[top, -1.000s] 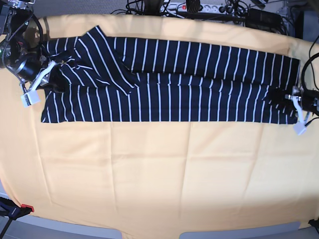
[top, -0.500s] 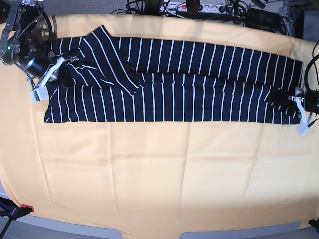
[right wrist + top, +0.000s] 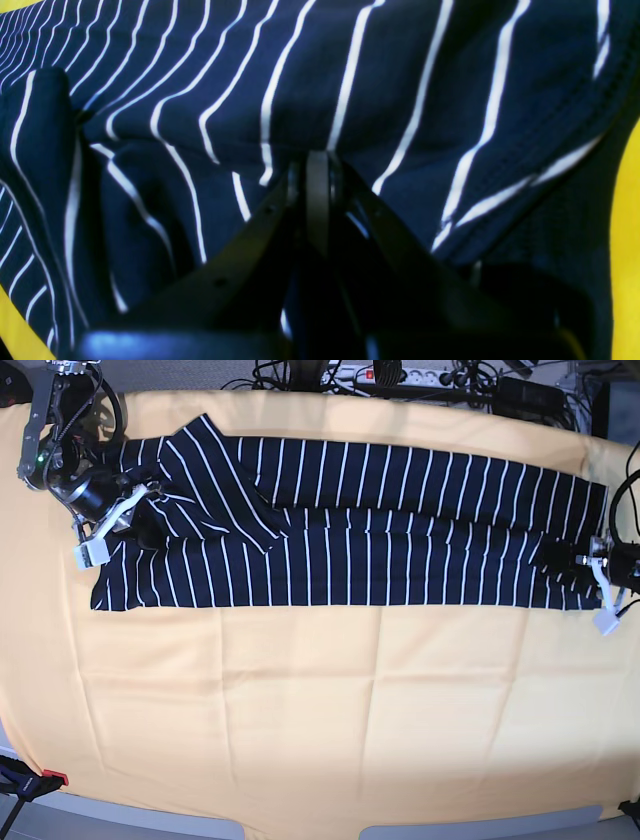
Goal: Fold the T-shirt properly
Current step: 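Grasp the folded edge with both grippers and pull it taut, then fold the shirt end with the left gripper toward the right gripper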
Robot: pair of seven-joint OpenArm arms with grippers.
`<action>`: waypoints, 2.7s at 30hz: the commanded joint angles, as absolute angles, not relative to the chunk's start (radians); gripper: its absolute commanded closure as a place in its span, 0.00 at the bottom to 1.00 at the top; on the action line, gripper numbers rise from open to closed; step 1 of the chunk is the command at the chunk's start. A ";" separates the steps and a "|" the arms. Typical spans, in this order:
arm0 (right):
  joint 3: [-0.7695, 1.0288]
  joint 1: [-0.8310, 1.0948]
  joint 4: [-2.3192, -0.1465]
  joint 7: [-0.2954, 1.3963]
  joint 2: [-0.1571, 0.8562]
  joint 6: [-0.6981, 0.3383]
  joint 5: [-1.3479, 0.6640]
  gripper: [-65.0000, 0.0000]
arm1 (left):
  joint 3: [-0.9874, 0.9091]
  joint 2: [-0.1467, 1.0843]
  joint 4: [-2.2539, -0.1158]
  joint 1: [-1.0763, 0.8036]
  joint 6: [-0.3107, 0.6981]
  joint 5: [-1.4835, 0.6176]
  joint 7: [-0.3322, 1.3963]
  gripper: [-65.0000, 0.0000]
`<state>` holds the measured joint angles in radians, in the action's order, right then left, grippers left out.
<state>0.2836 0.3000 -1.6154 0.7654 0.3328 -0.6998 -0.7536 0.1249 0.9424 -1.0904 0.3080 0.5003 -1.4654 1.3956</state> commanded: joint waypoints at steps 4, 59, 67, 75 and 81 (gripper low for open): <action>0.279 0.300 -1.617 0.789 0.341 -0.698 -0.718 1.00 | 0.115 0.969 -1.196 0.329 0.495 -1.484 1.396 1.00; 0.279 0.297 -1.617 0.835 0.341 -0.698 -0.702 1.00 | 0.091 0.308 -1.552 0.184 0.587 -1.283 1.246 0.38; 0.279 0.297 -1.617 0.853 0.341 -0.698 -0.702 1.00 | -0.163 0.308 -1.552 0.182 0.607 -1.282 1.250 0.42; 0.279 0.296 -1.617 0.849 0.341 -0.698 -0.706 1.00 | -0.216 0.308 -1.551 0.107 0.585 -1.229 1.240 1.00; 0.279 0.296 -1.617 0.849 0.341 -0.698 -0.706 1.00 | -0.216 0.307 -1.551 0.046 0.538 -1.163 1.237 1.00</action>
<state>0.2829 0.2913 -1.6154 0.7937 0.3325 -0.7006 -0.7406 -0.2115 0.2996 -1.5356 0.0288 0.5316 -1.1305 1.2530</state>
